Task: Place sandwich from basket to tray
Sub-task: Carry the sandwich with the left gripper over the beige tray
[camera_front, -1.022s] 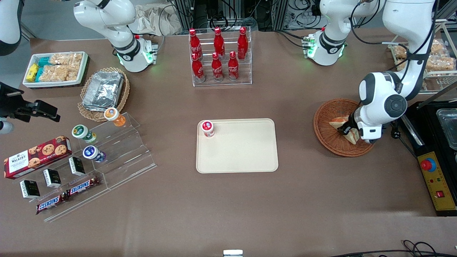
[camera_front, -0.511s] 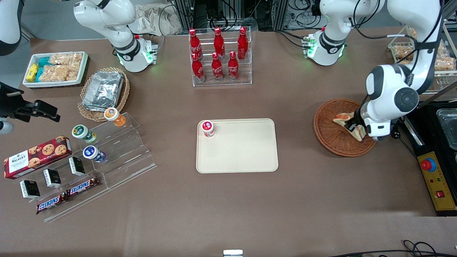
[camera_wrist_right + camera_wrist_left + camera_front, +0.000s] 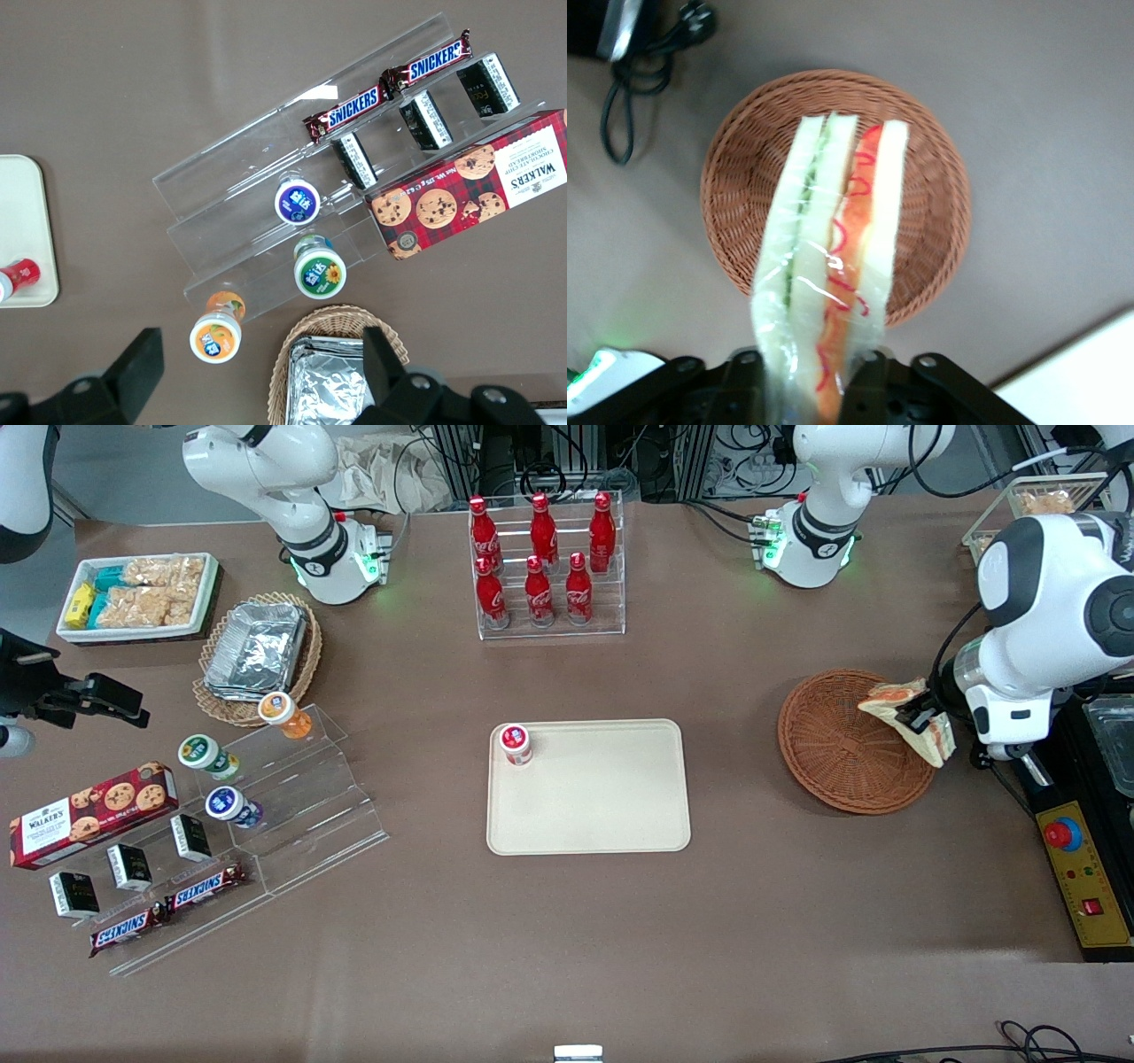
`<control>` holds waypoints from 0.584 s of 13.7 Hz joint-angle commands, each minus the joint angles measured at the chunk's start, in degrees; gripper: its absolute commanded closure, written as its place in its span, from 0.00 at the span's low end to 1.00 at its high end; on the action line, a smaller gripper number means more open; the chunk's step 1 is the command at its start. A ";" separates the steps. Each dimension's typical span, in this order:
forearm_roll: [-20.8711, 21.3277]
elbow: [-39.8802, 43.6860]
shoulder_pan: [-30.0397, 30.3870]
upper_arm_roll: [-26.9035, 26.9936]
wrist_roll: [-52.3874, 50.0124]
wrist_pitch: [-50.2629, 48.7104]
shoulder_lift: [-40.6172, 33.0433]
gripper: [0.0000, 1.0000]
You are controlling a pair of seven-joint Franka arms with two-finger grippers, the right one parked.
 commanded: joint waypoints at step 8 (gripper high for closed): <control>-2.02 10.02 -0.71 -18.40 7.78 -0.44 9.40 0.77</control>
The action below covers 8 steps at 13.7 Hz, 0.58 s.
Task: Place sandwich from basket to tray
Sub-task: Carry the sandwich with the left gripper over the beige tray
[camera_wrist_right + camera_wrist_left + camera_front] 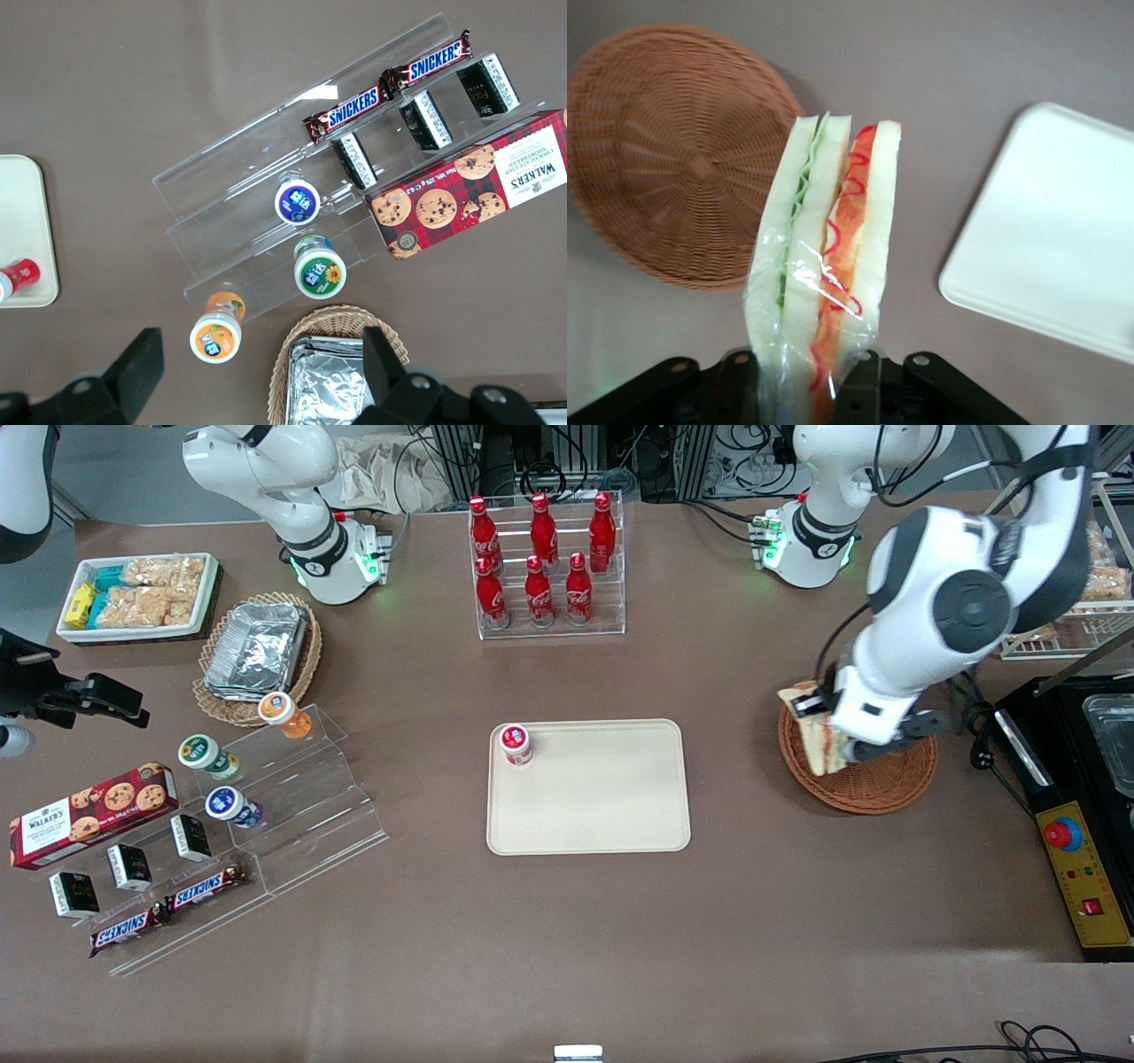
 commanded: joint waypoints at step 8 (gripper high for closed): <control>2.74 6.31 -8.71 -3.94 -3.34 12.90 16.30 0.77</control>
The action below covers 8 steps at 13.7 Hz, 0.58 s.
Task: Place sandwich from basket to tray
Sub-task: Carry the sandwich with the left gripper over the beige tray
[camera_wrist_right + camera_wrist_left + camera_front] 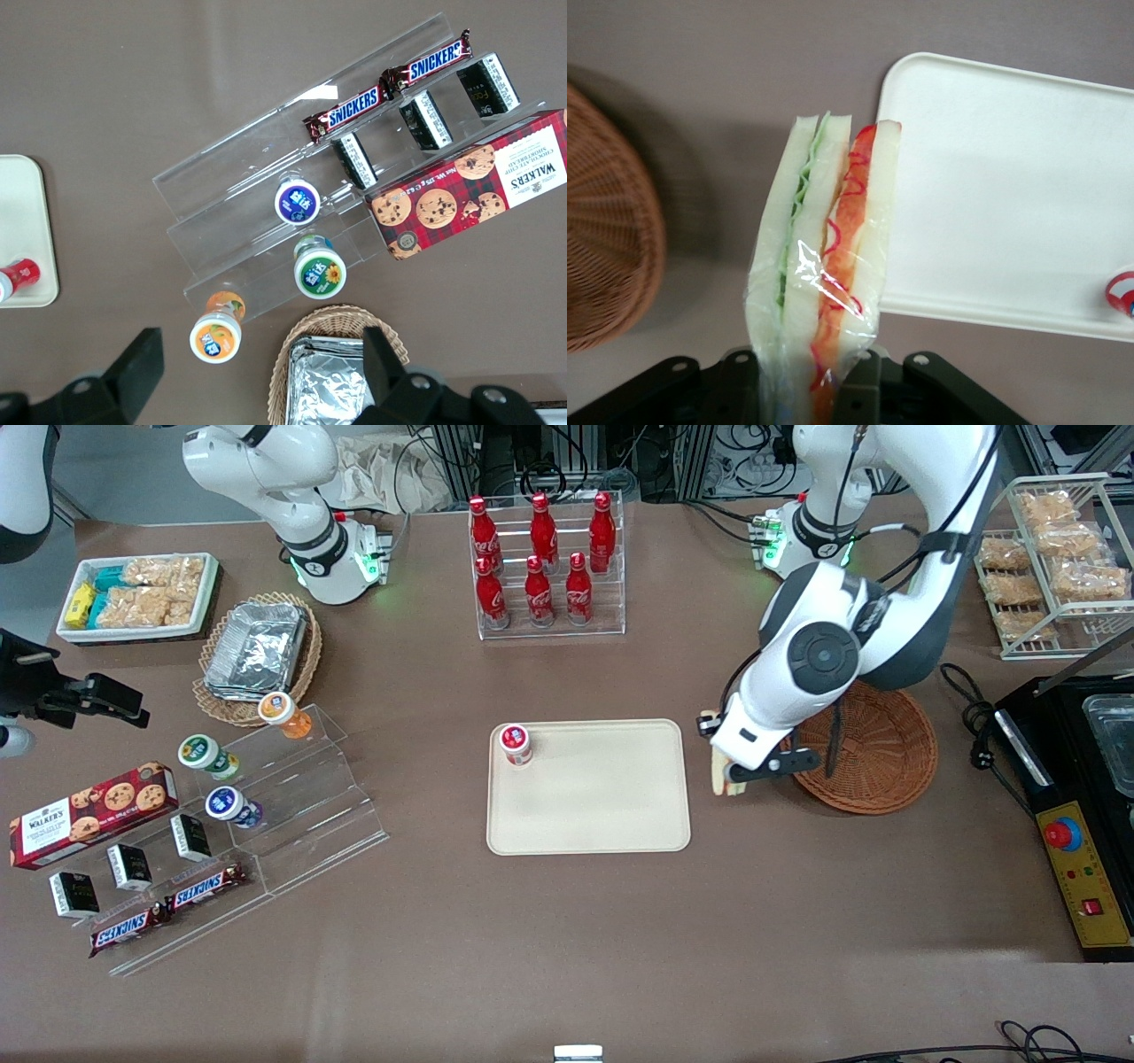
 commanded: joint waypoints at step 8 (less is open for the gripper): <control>10.17 9.29 -7.89 -0.06 -10.27 6.89 17.71 0.76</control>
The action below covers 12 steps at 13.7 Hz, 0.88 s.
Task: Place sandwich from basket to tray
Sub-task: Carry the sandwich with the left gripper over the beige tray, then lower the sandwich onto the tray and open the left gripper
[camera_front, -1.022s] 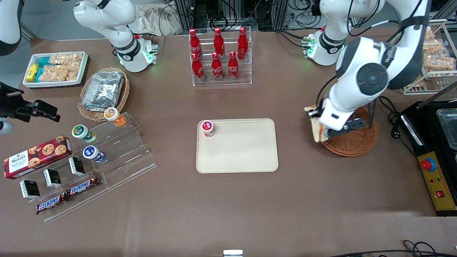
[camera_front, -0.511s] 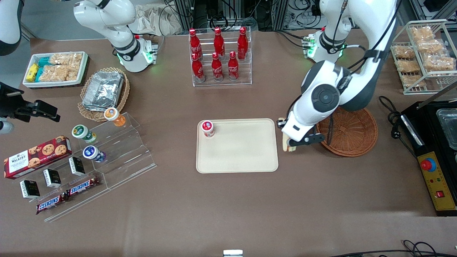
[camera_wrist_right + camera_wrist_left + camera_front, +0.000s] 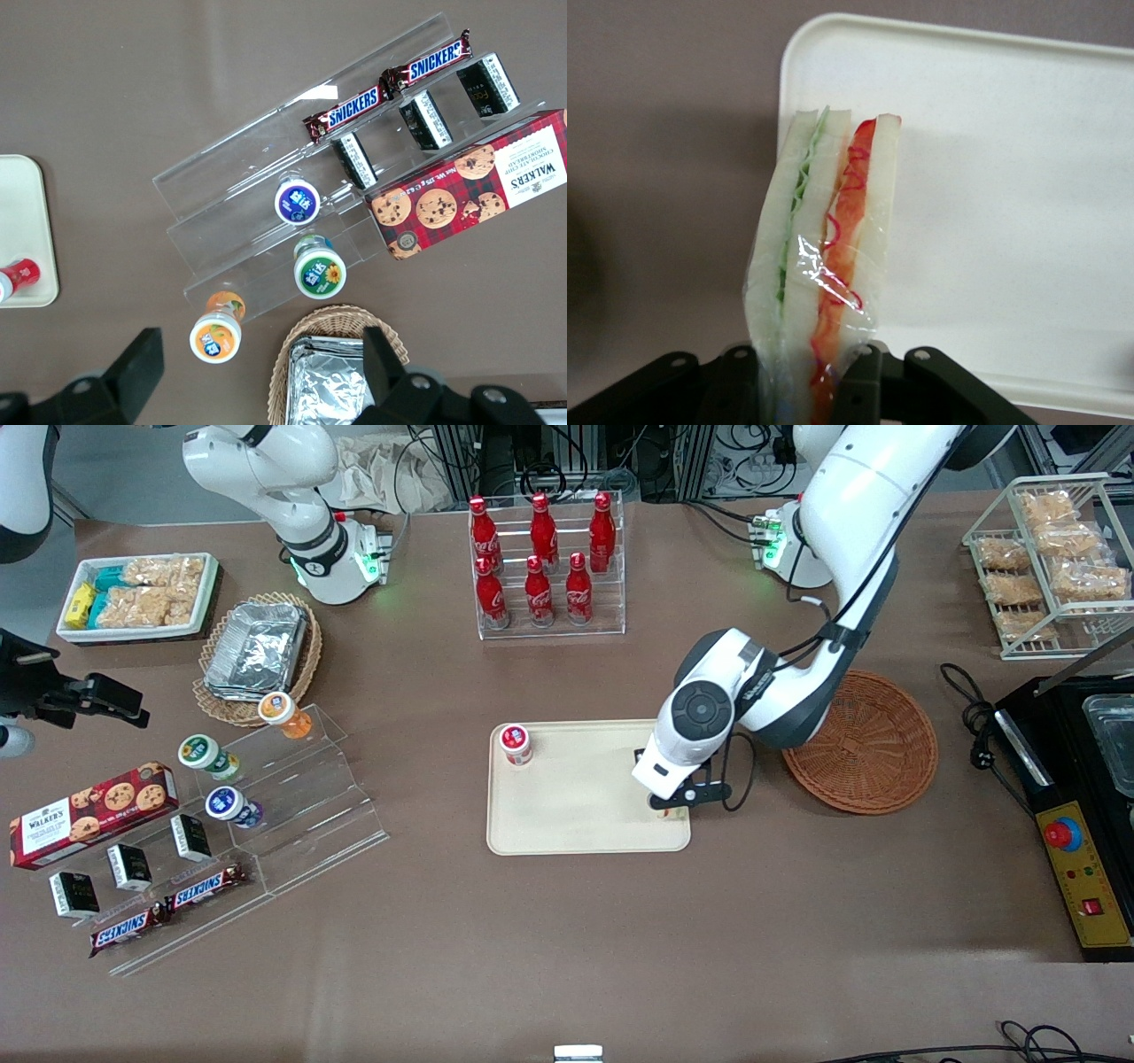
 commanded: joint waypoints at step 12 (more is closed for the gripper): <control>5.34 2.11 -0.77 0.28 -4.20 2.68 5.53 0.00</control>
